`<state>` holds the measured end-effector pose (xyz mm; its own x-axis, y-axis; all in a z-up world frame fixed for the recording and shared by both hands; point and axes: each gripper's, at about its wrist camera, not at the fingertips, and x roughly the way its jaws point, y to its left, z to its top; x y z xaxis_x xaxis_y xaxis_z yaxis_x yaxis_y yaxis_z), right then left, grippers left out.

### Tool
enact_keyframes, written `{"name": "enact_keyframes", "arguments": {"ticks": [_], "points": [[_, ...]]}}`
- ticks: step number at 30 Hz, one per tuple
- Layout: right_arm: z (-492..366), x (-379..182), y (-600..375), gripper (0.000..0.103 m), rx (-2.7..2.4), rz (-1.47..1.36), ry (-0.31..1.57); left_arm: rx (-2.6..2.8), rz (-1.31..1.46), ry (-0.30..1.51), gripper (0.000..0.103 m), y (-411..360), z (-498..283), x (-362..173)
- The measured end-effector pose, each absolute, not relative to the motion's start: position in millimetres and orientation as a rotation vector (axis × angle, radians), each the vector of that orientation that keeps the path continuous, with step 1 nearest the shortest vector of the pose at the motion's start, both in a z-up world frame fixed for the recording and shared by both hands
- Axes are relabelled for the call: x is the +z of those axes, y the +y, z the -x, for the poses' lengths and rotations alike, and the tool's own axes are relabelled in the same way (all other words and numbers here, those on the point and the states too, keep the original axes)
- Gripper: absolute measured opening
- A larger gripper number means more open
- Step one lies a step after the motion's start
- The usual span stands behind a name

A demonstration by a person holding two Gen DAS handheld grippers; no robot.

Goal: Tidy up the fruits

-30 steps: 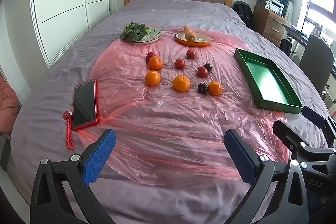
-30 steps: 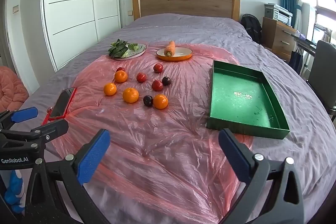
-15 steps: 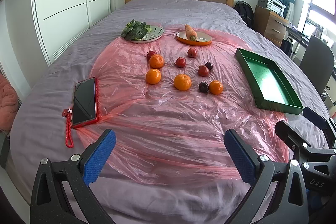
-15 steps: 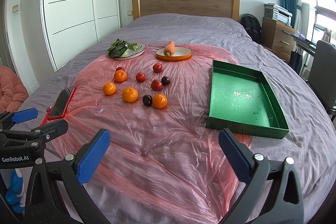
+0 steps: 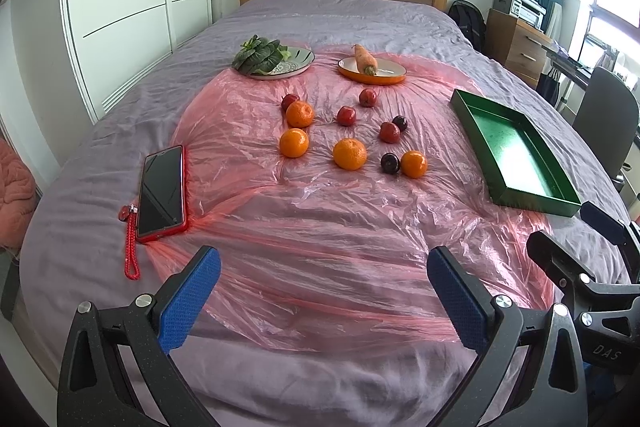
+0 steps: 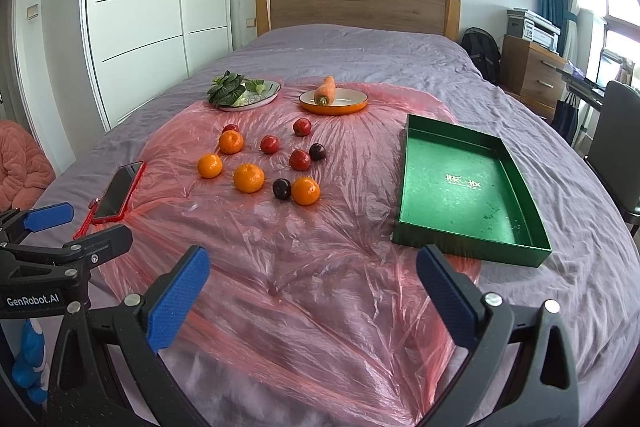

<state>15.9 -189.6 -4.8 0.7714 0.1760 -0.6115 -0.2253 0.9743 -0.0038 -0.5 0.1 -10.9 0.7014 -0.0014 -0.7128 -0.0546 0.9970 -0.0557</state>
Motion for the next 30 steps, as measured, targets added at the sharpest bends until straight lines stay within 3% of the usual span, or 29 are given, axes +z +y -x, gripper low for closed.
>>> {"name": "enact_keyframes", "arguments": {"ticks": [30], "points": [[-16.5, -5.1, -190.6, 0.103, 0.217, 0.084, 0.655, 0.031, 0.065, 0.807, 0.102, -2.2, -2.6, -17.3]]}}
